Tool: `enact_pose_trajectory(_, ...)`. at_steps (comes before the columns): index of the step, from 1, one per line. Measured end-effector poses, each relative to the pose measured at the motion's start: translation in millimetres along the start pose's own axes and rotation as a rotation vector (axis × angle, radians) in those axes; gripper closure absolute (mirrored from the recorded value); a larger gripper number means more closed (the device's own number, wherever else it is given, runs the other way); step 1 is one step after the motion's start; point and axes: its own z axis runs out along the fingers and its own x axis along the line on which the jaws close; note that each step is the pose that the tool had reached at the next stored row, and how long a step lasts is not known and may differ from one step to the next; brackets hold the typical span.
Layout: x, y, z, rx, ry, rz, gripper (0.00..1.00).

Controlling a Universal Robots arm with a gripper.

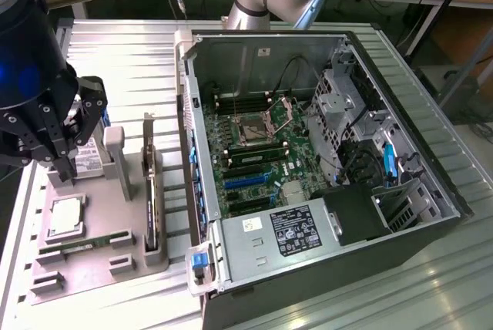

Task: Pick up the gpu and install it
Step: 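Reach for the gpu, then pick up the gpu and move the gpu toward the slot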

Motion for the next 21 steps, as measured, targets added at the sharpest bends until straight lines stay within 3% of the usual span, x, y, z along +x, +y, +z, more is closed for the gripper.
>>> enact_pose_trajectory(17, -0.9, -0.2, 0.1, -0.0001, -0.0001, 0.000, 0.89)
enact_pose_trajectory(21, -31.5, -8.4, 1.4, -0.0004, 0.0000, 0.002, 0.89)
